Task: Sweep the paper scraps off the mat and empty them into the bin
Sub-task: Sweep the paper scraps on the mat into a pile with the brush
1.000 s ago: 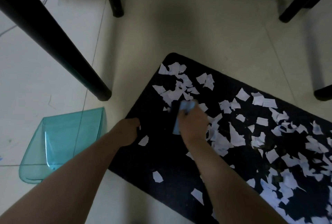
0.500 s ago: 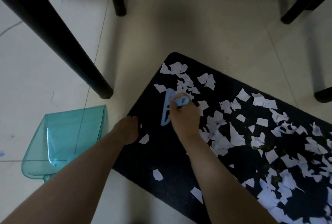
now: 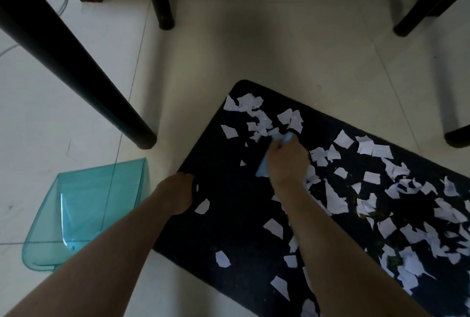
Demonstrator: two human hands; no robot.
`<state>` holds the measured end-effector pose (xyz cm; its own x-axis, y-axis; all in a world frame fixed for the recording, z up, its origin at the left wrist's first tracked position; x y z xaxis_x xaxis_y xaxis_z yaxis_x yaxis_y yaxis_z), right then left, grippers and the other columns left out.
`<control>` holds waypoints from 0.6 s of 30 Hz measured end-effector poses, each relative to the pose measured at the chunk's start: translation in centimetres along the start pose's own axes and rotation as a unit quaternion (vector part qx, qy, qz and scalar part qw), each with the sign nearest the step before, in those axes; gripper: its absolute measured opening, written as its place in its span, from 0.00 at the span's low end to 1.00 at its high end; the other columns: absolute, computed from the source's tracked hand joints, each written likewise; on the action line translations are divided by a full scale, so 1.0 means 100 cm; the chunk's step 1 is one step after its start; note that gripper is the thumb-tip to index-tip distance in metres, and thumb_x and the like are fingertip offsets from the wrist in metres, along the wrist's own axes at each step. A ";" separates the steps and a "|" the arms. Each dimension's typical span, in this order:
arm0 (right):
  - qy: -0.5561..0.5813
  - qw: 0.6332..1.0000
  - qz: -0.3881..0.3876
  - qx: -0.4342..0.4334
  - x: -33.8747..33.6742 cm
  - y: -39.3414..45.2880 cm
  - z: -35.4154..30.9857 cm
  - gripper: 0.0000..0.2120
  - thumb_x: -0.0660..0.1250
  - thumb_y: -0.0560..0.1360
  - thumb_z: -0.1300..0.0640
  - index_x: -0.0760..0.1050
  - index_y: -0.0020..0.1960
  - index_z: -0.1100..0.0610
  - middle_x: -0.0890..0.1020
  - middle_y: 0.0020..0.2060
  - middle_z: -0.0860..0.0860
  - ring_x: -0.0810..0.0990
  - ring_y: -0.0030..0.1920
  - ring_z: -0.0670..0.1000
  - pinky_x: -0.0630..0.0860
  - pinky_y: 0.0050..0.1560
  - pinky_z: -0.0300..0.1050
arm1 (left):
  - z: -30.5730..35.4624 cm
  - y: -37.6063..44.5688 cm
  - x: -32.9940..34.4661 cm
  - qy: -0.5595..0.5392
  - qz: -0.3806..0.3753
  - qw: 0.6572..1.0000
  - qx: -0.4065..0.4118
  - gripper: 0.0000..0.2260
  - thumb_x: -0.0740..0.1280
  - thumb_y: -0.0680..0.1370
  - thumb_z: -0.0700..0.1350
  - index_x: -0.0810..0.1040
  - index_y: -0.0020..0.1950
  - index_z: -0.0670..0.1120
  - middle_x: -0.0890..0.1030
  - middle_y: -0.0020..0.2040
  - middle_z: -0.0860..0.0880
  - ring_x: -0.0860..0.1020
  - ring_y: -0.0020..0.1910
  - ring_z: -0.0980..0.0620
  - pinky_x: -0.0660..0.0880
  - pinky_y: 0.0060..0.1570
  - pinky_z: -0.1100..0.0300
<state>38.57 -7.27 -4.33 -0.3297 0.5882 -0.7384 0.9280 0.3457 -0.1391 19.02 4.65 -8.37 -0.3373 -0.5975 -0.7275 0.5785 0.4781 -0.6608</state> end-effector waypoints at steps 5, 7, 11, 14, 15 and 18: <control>0.052 0.998 0.038 0.016 -0.046 0.012 0.015 0.10 0.59 0.76 0.60 0.68 0.37 0.61 0.75 0.29 0.54 0.72 0.27 0.50 0.69 0.27 0.40 | 0.001 0.003 -0.002 0.007 -0.052 0.999 -0.001 0.18 0.57 0.80 0.41 0.66 0.70 0.42 0.74 0.63 0.42 0.74 0.61 0.46 0.71 0.62 0.55; 0.100 0.995 0.013 0.002 -0.049 0.013 0.003 0.10 0.60 0.76 0.61 0.70 0.37 0.63 0.76 0.30 0.57 0.72 0.27 0.50 0.67 0.22 0.35 | 0.005 0.006 -0.006 0.008 -0.069 0.998 -0.007 0.22 0.57 0.80 0.42 0.61 0.74 0.44 0.72 0.65 0.42 0.73 0.63 0.45 0.71 0.64 0.53; 0.113 0.993 -0.037 -0.023 -0.029 0.014 -0.018 0.10 0.62 0.76 0.60 0.71 0.37 0.64 0.79 0.33 0.60 0.75 0.30 0.51 0.70 0.24 0.37 | 0.025 0.010 -0.013 0.061 -0.059 0.996 -0.017 0.31 0.60 0.78 0.55 0.49 0.78 0.56 0.55 0.74 0.43 0.64 0.70 0.40 0.66 0.68 0.46; 0.116 0.991 -0.045 -0.042 -0.015 0.010 -0.016 0.12 0.62 0.77 0.58 0.70 0.37 0.62 0.80 0.33 0.59 0.80 0.31 0.55 0.79 0.30 0.44 | 0.042 0.010 -0.011 0.122 -0.044 0.991 -0.011 0.34 0.61 0.76 0.62 0.48 0.77 0.59 0.54 0.75 0.44 0.60 0.72 0.40 0.63 0.68 0.44; 0.127 0.990 -0.046 -0.044 -0.012 0.008 -0.013 0.10 0.62 0.77 0.57 0.73 0.39 0.62 0.80 0.33 0.59 0.81 0.33 0.56 0.81 0.33 0.49 | 0.046 0.010 -0.010 0.140 -0.040 0.989 -0.009 0.35 0.61 0.75 0.63 0.48 0.77 0.60 0.54 0.74 0.44 0.60 0.72 0.40 0.62 0.68 0.43; 0.155 0.985 -0.052 -0.060 -0.010 0.005 -0.006 0.06 0.62 0.77 0.58 0.76 0.46 0.59 0.81 0.35 0.57 0.82 0.36 0.55 0.82 0.37 0.53 | 0.047 0.014 -0.009 0.162 -0.041 0.986 -0.016 0.35 0.60 0.74 0.65 0.49 0.76 0.61 0.56 0.75 0.44 0.57 0.74 0.40 0.57 0.70 0.40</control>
<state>39.24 -7.25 -3.23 -0.4770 0.7335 -0.4842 0.8649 0.4897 -0.1102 23.63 2.81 -7.72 -0.6043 -0.3999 -0.6891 0.5173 0.4610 -0.7211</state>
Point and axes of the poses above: each hand's wrist, its own y-axis towards the middle knuckle, its own x-axis out of the palm, z = x × y, the point moved 2 cm from there along y, towards the middle knuckle
